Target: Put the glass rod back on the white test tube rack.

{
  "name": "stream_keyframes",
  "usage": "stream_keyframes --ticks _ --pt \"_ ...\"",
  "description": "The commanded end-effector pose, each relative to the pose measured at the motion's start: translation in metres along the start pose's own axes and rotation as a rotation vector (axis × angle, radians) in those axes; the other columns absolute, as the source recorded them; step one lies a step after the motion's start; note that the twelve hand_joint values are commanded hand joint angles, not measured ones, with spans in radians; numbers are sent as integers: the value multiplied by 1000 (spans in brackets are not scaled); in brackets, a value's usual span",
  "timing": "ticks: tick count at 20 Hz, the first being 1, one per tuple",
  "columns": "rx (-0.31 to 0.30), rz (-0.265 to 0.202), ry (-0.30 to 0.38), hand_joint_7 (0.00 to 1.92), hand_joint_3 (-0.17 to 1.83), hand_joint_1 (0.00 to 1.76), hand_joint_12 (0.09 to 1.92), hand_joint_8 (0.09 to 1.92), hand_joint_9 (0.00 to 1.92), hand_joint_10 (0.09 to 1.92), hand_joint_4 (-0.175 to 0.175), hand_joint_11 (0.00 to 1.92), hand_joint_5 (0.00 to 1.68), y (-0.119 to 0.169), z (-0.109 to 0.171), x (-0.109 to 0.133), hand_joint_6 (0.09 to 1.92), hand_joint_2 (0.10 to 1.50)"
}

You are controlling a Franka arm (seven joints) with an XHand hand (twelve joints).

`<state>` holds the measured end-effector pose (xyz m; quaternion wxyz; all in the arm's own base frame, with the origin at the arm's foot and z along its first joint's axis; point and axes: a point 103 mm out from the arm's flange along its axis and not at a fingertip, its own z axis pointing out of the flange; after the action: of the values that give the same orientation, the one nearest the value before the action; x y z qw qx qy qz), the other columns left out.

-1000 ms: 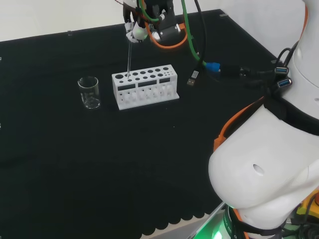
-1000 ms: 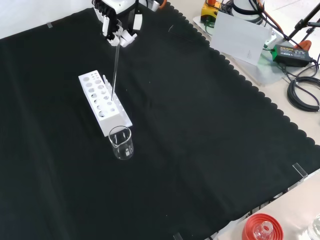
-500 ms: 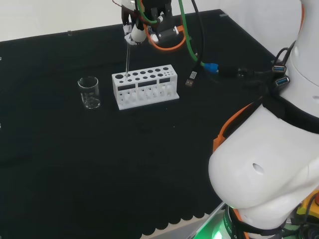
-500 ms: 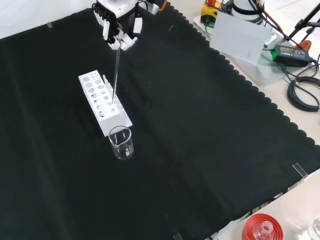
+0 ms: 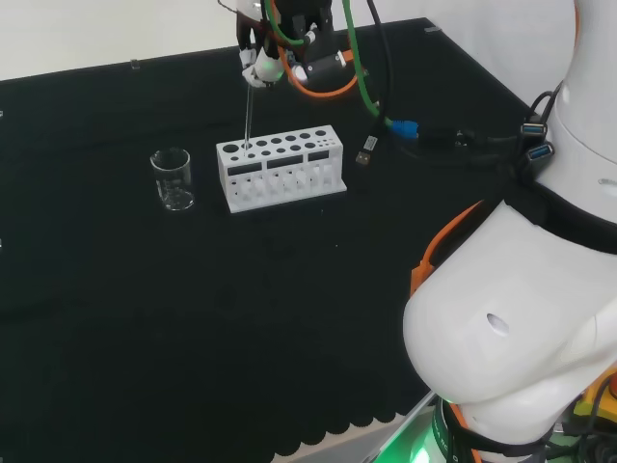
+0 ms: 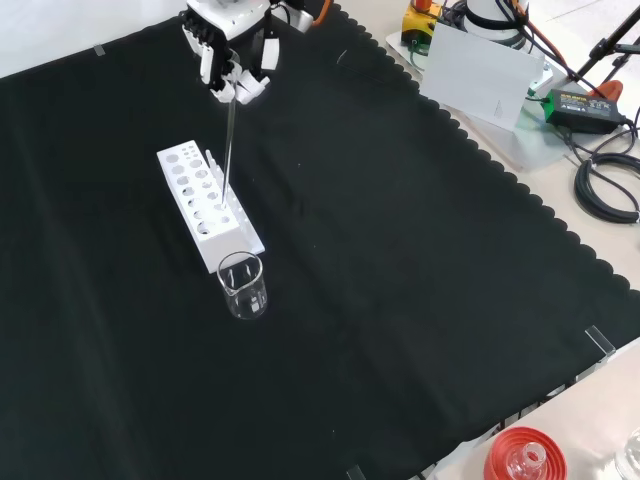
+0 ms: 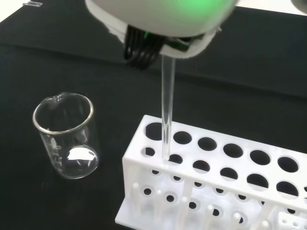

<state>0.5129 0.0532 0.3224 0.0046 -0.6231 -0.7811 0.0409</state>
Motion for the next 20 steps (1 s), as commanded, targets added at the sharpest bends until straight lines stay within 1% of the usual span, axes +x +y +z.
stream_keyframes --ticks 1,11,20 --pt "3 8 3 1678 848 1219 707 612 1888 338 -175 1713 1256 0 1 -7 785 566" --pt "15 15 7 1678 848 1219 706 610 1888 336 -175 1713 1257 1 8 -15 784 565" --pt "27 -9 -4 1679 848 1219 705 608 1888 334 -175 1713 1258 8 16 -6 782 565"
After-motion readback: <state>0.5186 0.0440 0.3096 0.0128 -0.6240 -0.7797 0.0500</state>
